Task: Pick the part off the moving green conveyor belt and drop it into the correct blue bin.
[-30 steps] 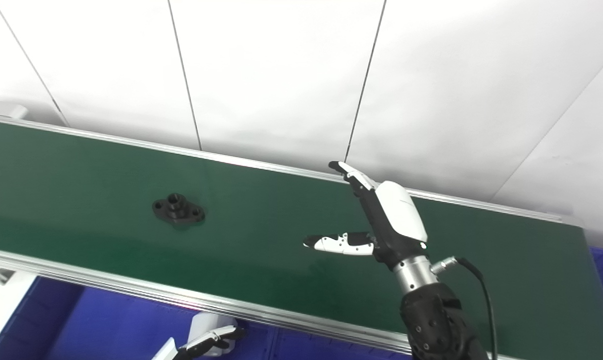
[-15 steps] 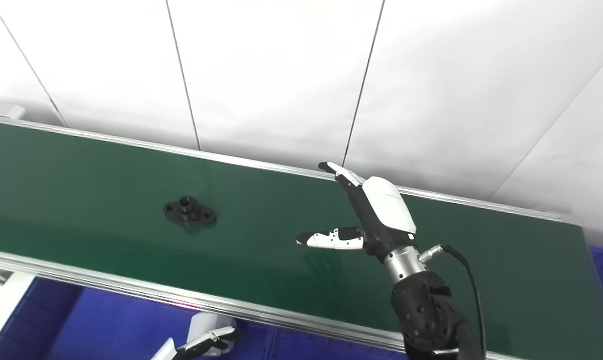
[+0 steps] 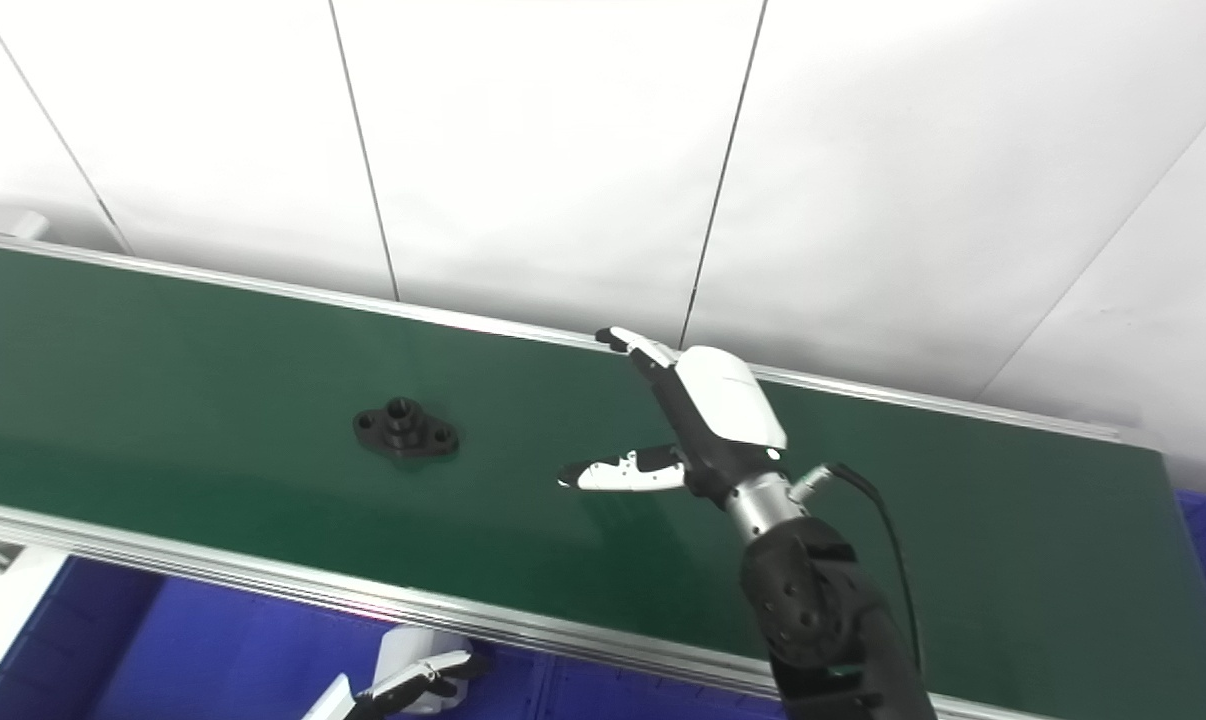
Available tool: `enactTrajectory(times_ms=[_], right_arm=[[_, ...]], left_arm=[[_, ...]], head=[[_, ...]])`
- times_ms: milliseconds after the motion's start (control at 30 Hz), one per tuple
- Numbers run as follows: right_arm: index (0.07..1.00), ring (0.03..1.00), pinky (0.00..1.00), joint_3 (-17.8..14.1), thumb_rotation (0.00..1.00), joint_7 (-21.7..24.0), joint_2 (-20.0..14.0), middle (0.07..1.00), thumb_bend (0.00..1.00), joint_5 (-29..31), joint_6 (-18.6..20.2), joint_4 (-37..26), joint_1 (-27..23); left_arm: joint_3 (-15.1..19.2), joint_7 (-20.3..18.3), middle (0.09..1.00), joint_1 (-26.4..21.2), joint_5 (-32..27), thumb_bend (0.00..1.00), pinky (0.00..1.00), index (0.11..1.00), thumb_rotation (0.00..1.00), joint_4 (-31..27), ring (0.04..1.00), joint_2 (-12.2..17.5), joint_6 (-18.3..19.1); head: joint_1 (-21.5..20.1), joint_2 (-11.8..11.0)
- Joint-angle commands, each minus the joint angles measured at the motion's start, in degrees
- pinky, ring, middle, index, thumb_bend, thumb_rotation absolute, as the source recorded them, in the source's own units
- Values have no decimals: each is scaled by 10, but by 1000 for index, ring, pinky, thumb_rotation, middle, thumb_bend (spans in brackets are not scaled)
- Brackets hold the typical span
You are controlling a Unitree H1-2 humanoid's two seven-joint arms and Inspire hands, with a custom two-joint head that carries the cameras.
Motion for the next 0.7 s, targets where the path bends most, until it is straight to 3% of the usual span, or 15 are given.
enactTrajectory(times_ms=[0, 367, 500, 667], right_arm=[[882, 830, 731, 1, 476, -12, 7, 862, 813, -4, -4, 9, -28], [904, 828, 734, 4, 490, -23, 16, 862, 789, 13, -15, 85, -56], [906, 839, 764, 9, 612, -16, 12, 871, 751, 23, -19, 95, -65], [908, 844, 766, 15, 687, 1, 13, 878, 721, 33, -7, 101, -77]], left_arm=[[4, 8, 857, -4, 7, 819, 733, 830, 427, -6, 818, 10, -17], [2, 9, 855, -7, 1, 827, 731, 831, 434, -1, 818, 9, -17], [7, 2, 857, -5, -1, 824, 731, 834, 425, -1, 816, 8, -17], [11, -3, 860, -2, 0, 826, 730, 837, 449, -2, 817, 8, -17]], head=[[1, 1], [9, 4], [12, 5], [14, 7]])
